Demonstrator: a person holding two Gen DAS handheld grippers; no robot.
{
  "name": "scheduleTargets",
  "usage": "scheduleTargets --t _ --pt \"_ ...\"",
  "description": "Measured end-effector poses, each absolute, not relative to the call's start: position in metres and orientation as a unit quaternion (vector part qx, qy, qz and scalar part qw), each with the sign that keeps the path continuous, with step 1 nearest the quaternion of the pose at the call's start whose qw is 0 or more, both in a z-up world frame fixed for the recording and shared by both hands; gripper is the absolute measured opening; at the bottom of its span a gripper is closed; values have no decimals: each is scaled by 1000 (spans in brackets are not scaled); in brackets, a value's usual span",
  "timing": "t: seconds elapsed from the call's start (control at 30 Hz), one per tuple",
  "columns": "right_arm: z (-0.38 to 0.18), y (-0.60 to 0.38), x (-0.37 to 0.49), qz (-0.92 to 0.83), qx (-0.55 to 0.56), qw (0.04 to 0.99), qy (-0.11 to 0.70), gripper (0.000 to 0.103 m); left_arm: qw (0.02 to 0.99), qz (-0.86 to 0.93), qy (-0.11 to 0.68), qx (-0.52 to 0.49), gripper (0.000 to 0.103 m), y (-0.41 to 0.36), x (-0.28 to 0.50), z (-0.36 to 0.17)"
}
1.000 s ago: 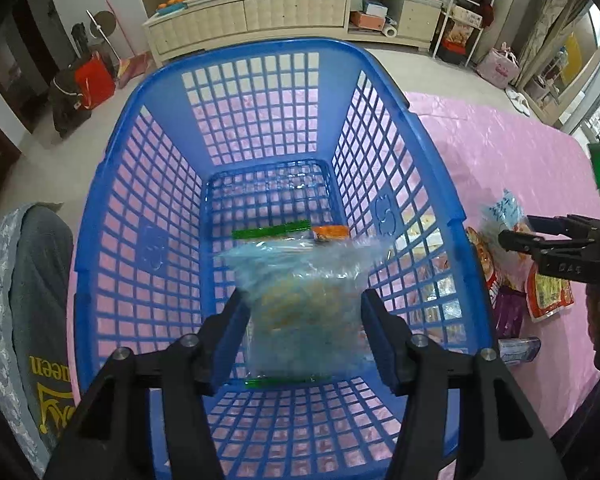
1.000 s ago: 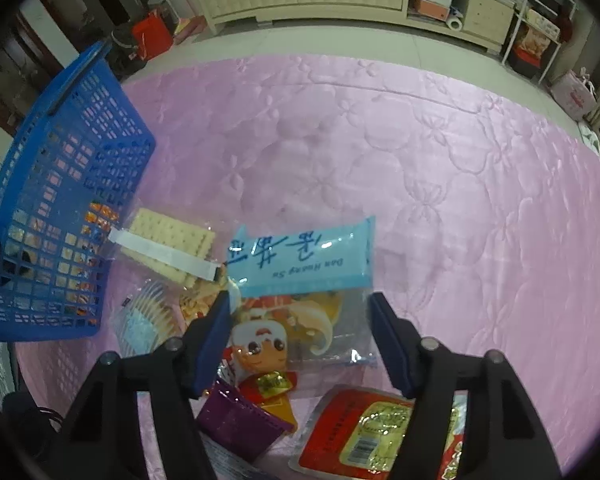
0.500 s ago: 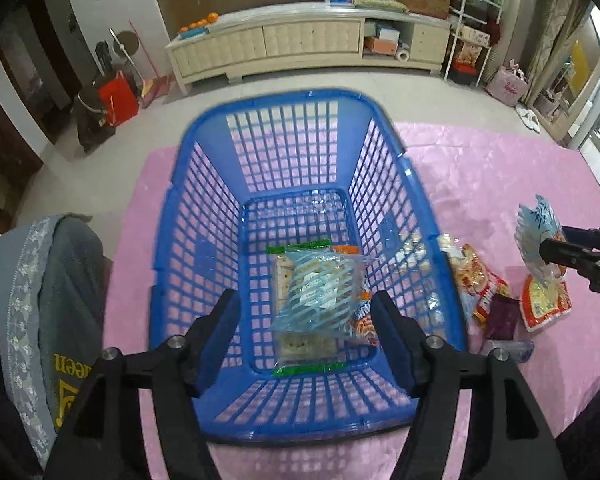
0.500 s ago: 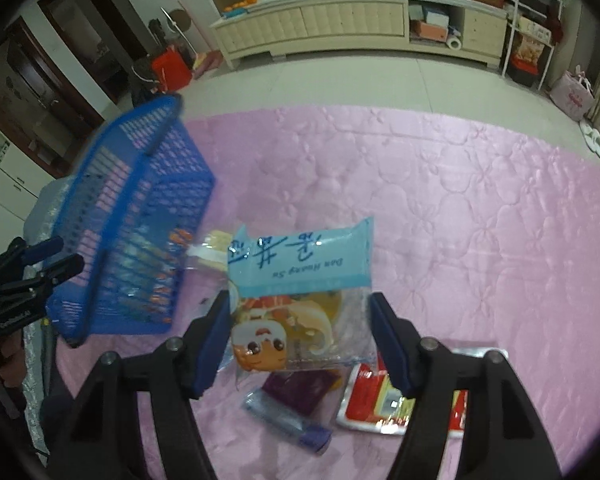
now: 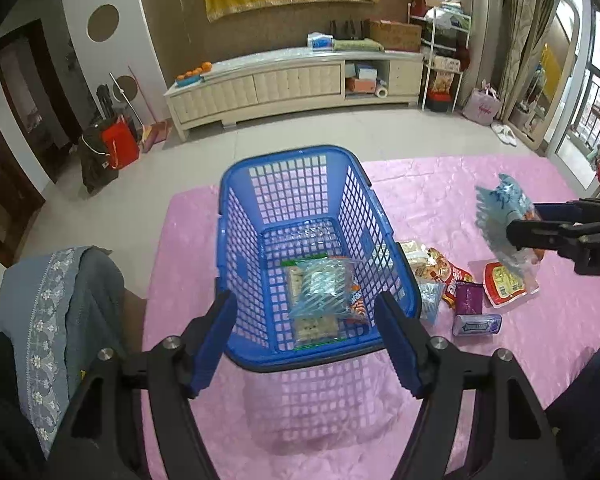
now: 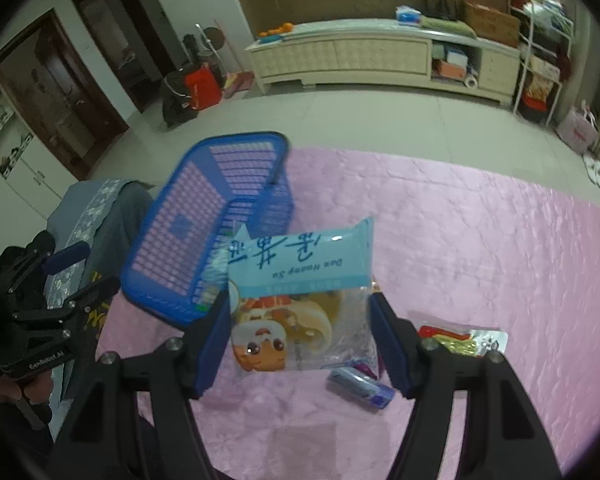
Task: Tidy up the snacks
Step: 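Carry the light-blue cake pack over the basket with the right tool and release it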
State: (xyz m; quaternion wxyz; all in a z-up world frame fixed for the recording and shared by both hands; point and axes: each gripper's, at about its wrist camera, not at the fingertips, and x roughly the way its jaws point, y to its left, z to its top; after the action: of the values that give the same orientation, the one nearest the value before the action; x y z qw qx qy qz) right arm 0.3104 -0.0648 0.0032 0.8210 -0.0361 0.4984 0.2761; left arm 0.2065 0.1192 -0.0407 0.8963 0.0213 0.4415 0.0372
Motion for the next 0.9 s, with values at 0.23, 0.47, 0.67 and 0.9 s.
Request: scheduleTargets --t 0.23,0.47,0.67,0.9 --pt "15 -21 300 295 -55 817 492 71 906 47 420 8 69 149 187 -27" --pt "6 38 303 316 -73 800 504 71 908 59 415 -9 69 180 188 -30" --pt "-13 76 308 328 -74 782 525 71 902 74 424 -18 69 207 197 -41" --pt "-46 107 320 325 -70 760 558 71 895 82 438 -37 69 231 200 -64"
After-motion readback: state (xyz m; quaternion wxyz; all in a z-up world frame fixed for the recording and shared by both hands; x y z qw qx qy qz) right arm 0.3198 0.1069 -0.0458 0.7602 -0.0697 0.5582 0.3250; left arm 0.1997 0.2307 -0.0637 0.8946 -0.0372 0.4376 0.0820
